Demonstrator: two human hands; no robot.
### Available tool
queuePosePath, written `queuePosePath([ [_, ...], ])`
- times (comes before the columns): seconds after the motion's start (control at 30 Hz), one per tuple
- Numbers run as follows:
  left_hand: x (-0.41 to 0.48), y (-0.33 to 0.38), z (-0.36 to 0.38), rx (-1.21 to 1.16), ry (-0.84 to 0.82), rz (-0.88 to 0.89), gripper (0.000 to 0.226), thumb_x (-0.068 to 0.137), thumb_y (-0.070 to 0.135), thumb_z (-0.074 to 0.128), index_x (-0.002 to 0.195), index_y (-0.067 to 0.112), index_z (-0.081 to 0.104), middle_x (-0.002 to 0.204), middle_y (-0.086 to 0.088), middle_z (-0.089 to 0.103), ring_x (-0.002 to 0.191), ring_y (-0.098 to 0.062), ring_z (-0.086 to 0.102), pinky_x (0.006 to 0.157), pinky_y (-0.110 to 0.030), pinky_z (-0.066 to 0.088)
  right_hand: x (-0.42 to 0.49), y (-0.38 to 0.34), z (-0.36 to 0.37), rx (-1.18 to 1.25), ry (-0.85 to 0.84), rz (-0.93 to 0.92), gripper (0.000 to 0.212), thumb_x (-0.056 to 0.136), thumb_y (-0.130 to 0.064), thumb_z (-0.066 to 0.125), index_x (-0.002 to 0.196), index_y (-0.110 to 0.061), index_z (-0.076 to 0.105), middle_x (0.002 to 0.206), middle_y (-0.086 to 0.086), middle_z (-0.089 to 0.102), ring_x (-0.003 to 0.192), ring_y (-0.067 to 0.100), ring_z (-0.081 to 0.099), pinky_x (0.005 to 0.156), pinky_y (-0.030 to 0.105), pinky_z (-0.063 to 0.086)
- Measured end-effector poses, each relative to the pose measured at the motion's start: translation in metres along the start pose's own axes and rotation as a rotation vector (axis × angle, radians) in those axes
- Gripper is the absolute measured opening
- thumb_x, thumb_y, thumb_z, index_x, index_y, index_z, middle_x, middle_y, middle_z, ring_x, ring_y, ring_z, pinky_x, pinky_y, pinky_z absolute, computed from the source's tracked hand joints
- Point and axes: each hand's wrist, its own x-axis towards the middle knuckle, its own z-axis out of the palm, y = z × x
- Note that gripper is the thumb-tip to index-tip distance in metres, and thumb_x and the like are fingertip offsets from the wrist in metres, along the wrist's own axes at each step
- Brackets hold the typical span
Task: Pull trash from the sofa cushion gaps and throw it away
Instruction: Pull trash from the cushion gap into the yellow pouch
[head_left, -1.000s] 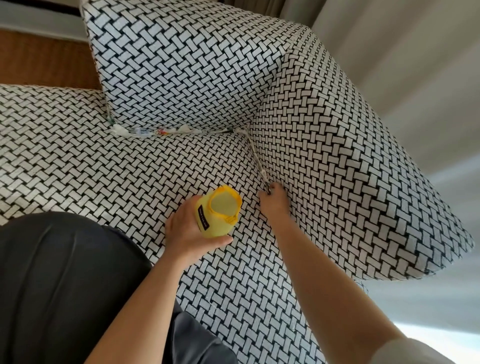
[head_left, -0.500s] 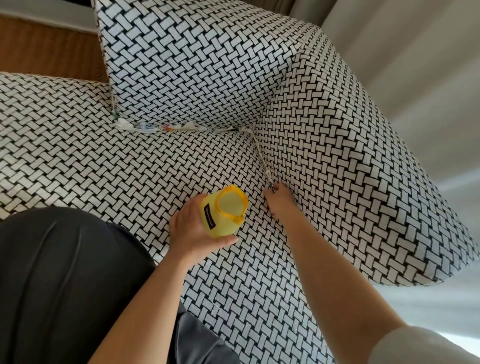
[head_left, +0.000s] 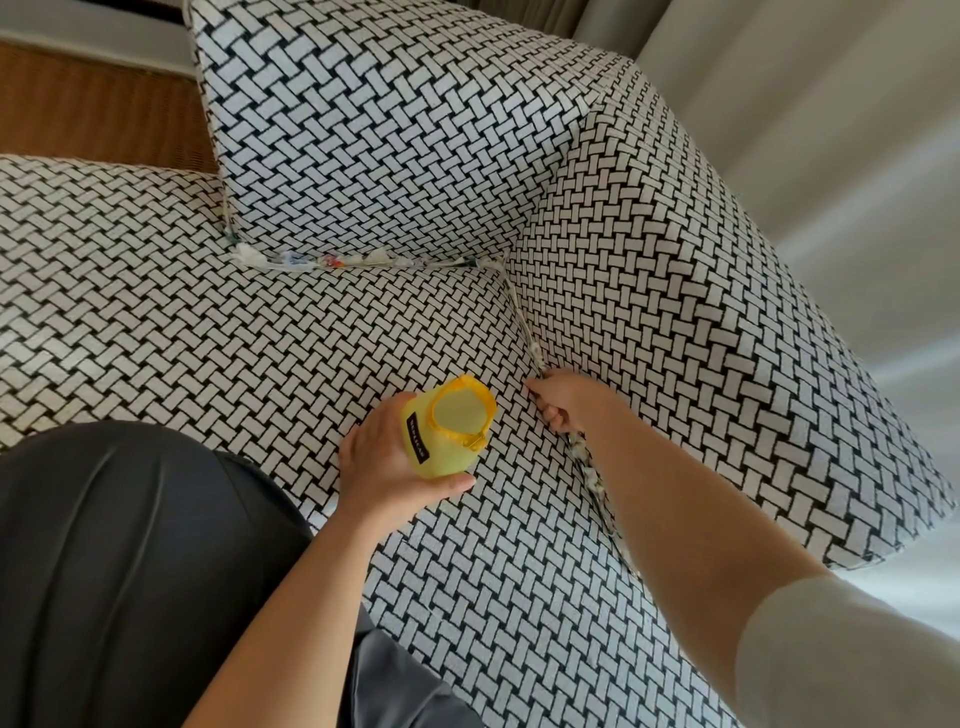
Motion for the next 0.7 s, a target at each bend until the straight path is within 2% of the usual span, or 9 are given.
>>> queuePosePath([
  [0.13, 0.0, -0.004, 0.001, -0.005, 0.009, 0.029, 0.102, 0.048, 0.062, 0.078, 0.132, 0.031, 0.029, 0.136, 0.009, 0.038, 0.13, -0.019, 0.032, 0.113, -0.047, 0.013, 0.008, 0.003, 0.01, -0.12, 0.173, -0.082, 0.033, 0.098, -0.014, 0.035, 0.127, -0.008, 0.047, 0.058, 0.001, 0.036, 0.047, 0.011, 0.033, 0.041, 0.02, 0.031],
  [0.2, 0.001, -0.005, 0.002, 0.003, 0.014, 0.03, 0.101, 0.048, 0.063, 0.077, 0.131, 0.031, 0.03, 0.135, 0.009, 0.04, 0.129, -0.019, 0.034, 0.113, -0.047, 0.014, 0.011, 0.006, 0.015, -0.297, 0.316, -0.171, 0.026, 0.095, -0.007, 0.039, 0.116, 0.0, 0.052, 0.063, 0.002, 0.041, 0.053, 0.013, 0.042, 0.049, 0.023, 0.04],
  [0.3, 0.001, -0.005, 0.003, 0.006, 0.022, 0.033, 0.102, 0.047, 0.064, 0.077, 0.132, 0.03, 0.029, 0.135, 0.008, 0.039, 0.129, -0.019, 0.034, 0.113, -0.047, 0.014, 0.013, 0.007, 0.019, -0.446, 0.47, -0.216, 0.023, 0.094, -0.008, 0.042, 0.111, -0.001, 0.055, 0.074, 0.004, 0.048, 0.069, 0.019, 0.051, 0.063, 0.029, 0.047],
  [0.43, 0.001, -0.004, 0.003, 0.009, 0.012, 0.021, 0.104, 0.048, 0.063, 0.076, 0.133, 0.032, 0.026, 0.139, 0.009, 0.034, 0.132, -0.018, 0.029, 0.114, -0.046, 0.011, 0.013, 0.01, 0.023, -0.5, 0.567, -0.23, 0.022, 0.094, -0.008, 0.043, 0.108, -0.001, 0.058, 0.094, 0.011, 0.061, 0.075, 0.023, 0.054, 0.064, 0.031, 0.046],
  [0.5, 0.0, -0.003, 0.003, 0.002, 0.014, 0.02, 0.103, 0.048, 0.062, 0.076, 0.133, 0.033, 0.025, 0.14, 0.009, 0.033, 0.132, -0.018, 0.028, 0.114, -0.045, 0.009, 0.015, 0.014, 0.026, -0.51, 0.628, -0.247, 0.021, 0.093, -0.006, 0.044, 0.107, -0.001, 0.059, 0.098, 0.013, 0.063, 0.081, 0.025, 0.058, 0.064, 0.032, 0.045],
  [0.57, -0.001, -0.002, 0.002, -0.003, 0.014, 0.018, 0.104, 0.049, 0.061, 0.077, 0.134, 0.033, 0.024, 0.14, 0.009, 0.032, 0.133, -0.017, 0.027, 0.114, -0.044, 0.008, 0.016, 0.015, 0.027, -0.5, 0.65, -0.251, 0.021, 0.093, -0.006, 0.044, 0.107, -0.002, 0.06, 0.099, 0.013, 0.063, 0.084, 0.026, 0.06, 0.064, 0.032, 0.044],
  [0.7, -0.001, 0.002, 0.0, 0.01, 0.002, 0.013, 0.106, 0.051, 0.058, 0.079, 0.137, 0.031, 0.023, 0.144, 0.009, 0.029, 0.135, -0.018, 0.023, 0.114, -0.043, 0.005, 0.015, 0.008, 0.021, -0.43, 0.58, -0.228, 0.02, 0.093, -0.007, 0.044, 0.108, -0.001, 0.056, 0.089, 0.01, 0.059, 0.071, 0.021, 0.051, 0.06, 0.03, 0.043],
])
